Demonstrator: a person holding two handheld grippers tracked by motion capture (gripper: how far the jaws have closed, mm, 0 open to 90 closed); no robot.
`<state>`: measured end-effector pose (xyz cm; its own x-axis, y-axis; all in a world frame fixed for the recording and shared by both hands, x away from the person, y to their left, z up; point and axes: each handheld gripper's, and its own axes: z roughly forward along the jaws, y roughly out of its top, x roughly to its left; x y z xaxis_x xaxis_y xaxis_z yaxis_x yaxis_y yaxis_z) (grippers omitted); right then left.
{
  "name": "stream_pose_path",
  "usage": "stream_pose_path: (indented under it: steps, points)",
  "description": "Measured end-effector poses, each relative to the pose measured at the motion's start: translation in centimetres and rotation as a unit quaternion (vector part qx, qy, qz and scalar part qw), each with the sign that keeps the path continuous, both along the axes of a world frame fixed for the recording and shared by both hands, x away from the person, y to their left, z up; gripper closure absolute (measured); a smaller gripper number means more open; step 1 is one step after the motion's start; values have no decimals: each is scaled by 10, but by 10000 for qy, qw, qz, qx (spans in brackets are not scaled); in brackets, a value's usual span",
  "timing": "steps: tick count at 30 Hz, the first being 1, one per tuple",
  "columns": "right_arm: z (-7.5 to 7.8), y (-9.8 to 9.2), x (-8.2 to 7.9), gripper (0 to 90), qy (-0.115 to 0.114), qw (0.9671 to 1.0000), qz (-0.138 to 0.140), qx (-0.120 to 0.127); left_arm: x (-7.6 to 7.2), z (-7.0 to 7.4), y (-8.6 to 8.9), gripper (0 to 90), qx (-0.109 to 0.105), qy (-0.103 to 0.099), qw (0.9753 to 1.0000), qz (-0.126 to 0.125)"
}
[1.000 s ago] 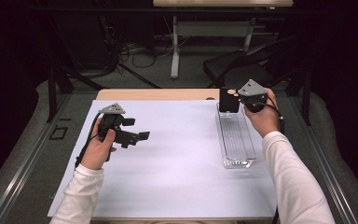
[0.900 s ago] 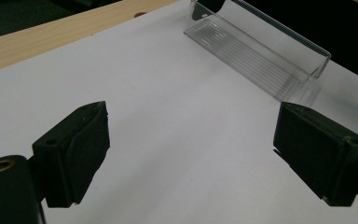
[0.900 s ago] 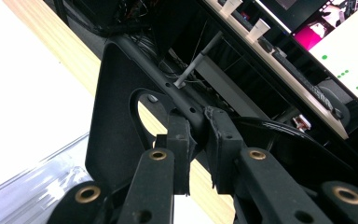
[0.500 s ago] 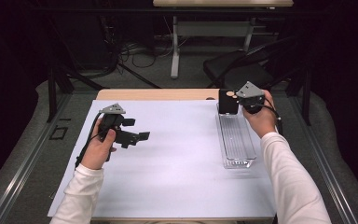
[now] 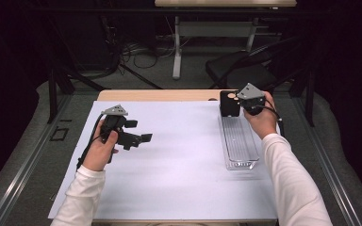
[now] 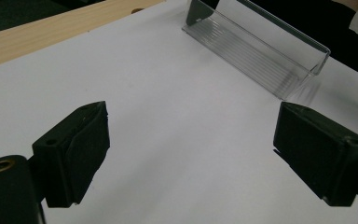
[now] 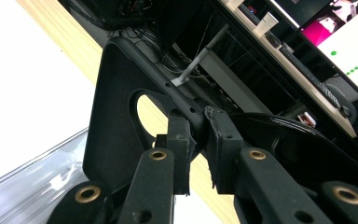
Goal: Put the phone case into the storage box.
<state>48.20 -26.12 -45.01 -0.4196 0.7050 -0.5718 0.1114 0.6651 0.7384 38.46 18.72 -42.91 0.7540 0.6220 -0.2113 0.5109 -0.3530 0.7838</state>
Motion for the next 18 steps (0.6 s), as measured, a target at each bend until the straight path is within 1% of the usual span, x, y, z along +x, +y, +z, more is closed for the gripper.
stream_pose_path:
  steps: [4,7,11,14,15,18]
  points:
    - [-2,0,0,805,-10,10000,8,33,0,0,0,109,11,12,10000,-5]
    - [-4,-3,0,805,-74,9999,3,99,0,0,0,109,5,12,10000,-8]
    - [-6,-7,-1,804,-69,9999,-9,126,0,-1,-1,109,-13,33,10000,-1]
    - [-6,-9,-1,801,-94,10000,-9,3,1,-1,-2,109,25,21,10000,-30]
    - [-7,-9,-1,801,-130,9999,-9,-28,1,-1,-2,109,20,25,10000,-27]
    - [-7,-8,-1,800,-131,9999,-2,-94,1,-1,-3,109,24,32,10000,-29]
